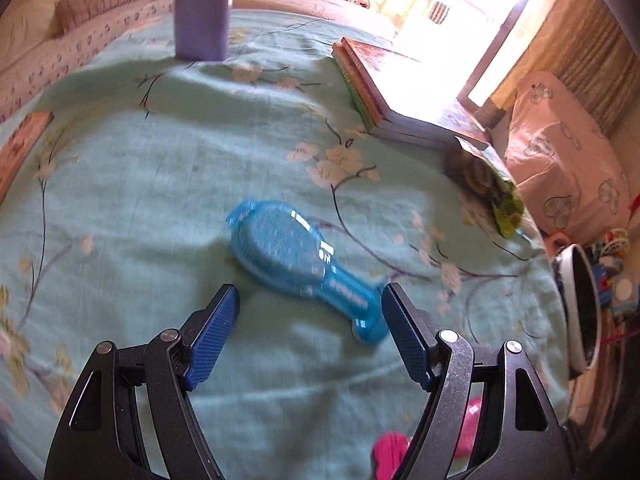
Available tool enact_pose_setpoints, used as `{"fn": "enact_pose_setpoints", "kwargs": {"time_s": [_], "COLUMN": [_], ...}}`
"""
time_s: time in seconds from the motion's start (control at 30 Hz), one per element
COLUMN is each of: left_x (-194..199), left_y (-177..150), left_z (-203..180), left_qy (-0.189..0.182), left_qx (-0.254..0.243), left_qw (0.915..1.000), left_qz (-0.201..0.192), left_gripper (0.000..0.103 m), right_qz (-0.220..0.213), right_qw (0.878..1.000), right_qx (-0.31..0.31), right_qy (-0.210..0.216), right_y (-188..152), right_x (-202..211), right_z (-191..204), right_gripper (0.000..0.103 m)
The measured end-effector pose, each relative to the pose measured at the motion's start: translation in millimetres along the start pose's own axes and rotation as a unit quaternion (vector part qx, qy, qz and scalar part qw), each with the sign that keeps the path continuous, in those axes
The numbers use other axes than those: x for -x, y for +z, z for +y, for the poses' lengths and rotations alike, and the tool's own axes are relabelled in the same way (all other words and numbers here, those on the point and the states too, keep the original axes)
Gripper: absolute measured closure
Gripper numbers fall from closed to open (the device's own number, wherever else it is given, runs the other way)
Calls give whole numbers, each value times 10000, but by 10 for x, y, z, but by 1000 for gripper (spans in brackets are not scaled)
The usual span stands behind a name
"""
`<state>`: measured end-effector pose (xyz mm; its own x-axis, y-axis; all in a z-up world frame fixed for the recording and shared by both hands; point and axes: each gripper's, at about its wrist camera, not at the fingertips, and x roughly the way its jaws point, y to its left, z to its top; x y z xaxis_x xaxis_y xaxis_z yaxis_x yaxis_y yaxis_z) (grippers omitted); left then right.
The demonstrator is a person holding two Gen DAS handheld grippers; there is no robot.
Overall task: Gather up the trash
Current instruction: 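Grasp the blue hairbrush with the left tool while the right tool grasps the pink hairbrush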
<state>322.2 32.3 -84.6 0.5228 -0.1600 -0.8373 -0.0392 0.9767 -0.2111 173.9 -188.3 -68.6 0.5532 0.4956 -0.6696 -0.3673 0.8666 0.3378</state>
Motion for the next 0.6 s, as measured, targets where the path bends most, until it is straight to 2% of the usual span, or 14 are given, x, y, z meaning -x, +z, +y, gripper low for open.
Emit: {"fn": "enact_pose_setpoints", "kwargs": {"time_s": [0.03, 0.1, 0.13, 0.17, 0.2, 0.27, 0.4, 0.5, 0.53, 0.57, 0.6], "left_x": [-36, -76, -77, -61, -36, 42, 245, 442, 508, 550, 589], "left_y": [19, 15, 1, -25, -48, -122, -349, -585, -666, -727, -792], "left_z": [-47, -151, -187, -214, -215, -177, -81, -49, -39, -33, -22], "left_qy": [119, 295, 371, 349, 210, -164, -903, -1128, -1172, -1198, -1202], "left_qx": [-182, -569, -749, -912, -1006, -1152, -1400, -1711, -1805, -1862, -1898], "left_qw": [9998, 9978, 9963, 9950, 9945, 9931, 9860, 9785, 9763, 9748, 9739], "left_qz": [-34, -163, -196, -216, -209, -134, 118, 215, 244, 269, 309], "left_gripper": [29, 45, 57, 70, 77, 82, 83, 84, 84, 84, 84], "right_qz": [43, 143, 180, 210, 238, 290, 436, 493, 465, 436, 438], "right_qw": [10000, 9997, 9996, 9994, 9992, 9991, 9988, 9985, 9987, 9988, 9987], "right_qx": [66, 190, 237, 280, 309, 294, 169, 99, 83, 61, -3], "right_qy": [2, 6, 6, 8, 19, 81, 164, 214, 207, 216, 262], "right_y": [5, 41, 53, 66, 82, 114, 139, 131, 143, 148, 153], "right_x": [-41, -136, -168, -200, -228, -273, -359, -423, -440, -438, -444], "right_z": [25, 70, 89, 104, 112, 101, 54, 38, 39, 36, 25], "right_gripper": [9, 9, 9, 9, 9, 9, 10, 17, 25, 49, 67]}}
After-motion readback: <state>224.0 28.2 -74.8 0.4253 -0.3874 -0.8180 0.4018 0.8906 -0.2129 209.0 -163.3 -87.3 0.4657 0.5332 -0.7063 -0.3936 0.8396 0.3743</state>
